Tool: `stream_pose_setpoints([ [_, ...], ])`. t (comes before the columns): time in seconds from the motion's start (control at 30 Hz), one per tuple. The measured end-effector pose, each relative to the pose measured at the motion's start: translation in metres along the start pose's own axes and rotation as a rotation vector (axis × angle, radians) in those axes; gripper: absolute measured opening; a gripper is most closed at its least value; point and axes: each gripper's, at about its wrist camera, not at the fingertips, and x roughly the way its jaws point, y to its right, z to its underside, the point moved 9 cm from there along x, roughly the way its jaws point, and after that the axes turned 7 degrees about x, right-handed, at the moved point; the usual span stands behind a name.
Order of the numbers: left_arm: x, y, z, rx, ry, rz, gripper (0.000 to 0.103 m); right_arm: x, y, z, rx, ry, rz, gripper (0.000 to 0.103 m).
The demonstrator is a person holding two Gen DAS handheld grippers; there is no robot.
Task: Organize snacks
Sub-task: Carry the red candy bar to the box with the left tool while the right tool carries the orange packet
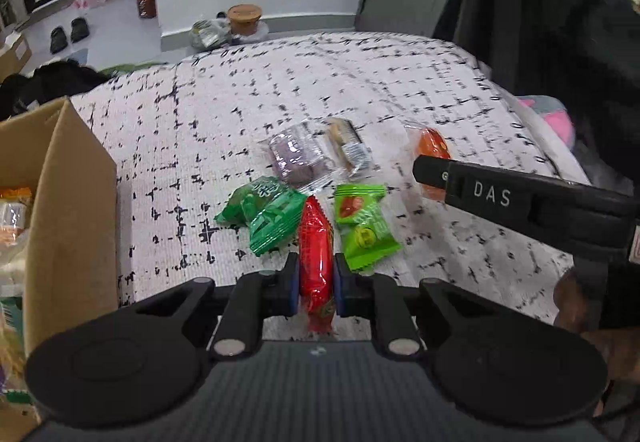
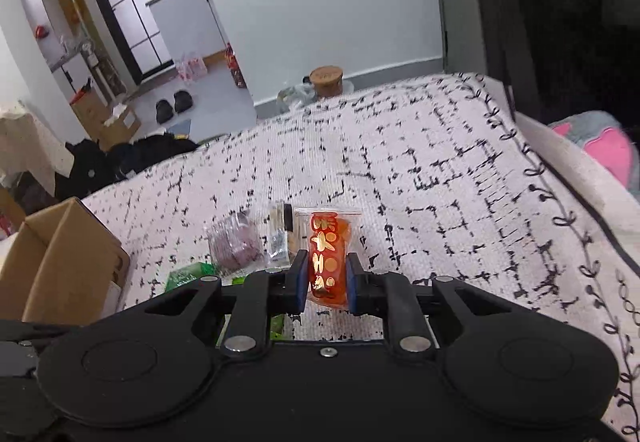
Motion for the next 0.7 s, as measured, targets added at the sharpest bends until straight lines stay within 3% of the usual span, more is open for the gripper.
stream_pose_setpoints([
  [0.37,-0.044,-0.018,-0.013,-0.020,0.098,0.031,0.015,-0.030,-0.016,-0.002,0.032,0.034,0.009,0.018],
  [0.7,-0.074,-0.052,-0.021,-0.072,0.164,0.009,0.015,-0.052,-0.045,0.006,0.064,0.055,0.022,0.018],
])
